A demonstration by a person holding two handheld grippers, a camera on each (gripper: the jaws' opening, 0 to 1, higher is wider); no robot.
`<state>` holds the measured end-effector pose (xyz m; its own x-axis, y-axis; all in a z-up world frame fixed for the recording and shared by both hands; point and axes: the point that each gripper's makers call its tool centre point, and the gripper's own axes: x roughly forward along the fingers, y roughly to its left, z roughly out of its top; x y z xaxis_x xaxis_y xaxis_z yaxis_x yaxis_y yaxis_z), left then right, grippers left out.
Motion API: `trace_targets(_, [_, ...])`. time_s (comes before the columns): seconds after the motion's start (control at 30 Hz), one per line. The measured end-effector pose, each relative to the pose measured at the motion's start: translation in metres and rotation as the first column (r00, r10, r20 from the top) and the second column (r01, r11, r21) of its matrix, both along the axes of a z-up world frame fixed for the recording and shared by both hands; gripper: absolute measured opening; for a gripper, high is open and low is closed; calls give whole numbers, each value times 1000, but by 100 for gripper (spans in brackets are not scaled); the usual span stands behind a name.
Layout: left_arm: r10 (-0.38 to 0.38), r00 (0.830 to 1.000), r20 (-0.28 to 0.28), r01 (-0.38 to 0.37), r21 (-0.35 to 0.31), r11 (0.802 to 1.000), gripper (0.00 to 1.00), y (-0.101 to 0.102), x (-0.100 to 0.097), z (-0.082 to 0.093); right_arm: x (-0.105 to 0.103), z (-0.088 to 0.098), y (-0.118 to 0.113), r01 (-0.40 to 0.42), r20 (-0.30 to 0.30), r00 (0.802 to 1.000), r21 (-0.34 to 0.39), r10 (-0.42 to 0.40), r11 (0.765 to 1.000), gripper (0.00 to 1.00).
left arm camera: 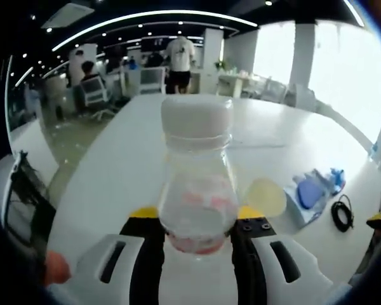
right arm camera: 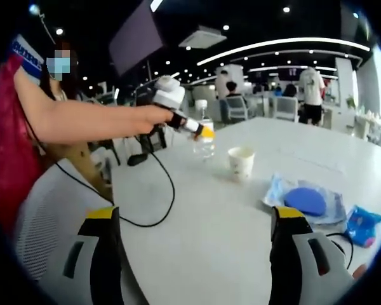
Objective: Arrange the tabletop items into an orderly group along one side of the table until the central work area is clear of visible clutter.
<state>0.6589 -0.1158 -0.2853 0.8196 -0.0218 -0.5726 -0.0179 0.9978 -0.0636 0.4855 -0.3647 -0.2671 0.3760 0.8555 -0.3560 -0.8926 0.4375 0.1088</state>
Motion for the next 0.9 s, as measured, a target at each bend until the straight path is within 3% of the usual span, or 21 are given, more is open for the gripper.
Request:
trace_targets(0.43, [-35,999,-17,36,47,998,38,-9,23,-22,3,-10,-6,22,-26,999,-22,-23,1000,97])
trace_targets(0.9, [-50,999,12,50,50,998,38,-16,25,-31,5,-16,-5,23,-42,999,-39,-24,999,96])
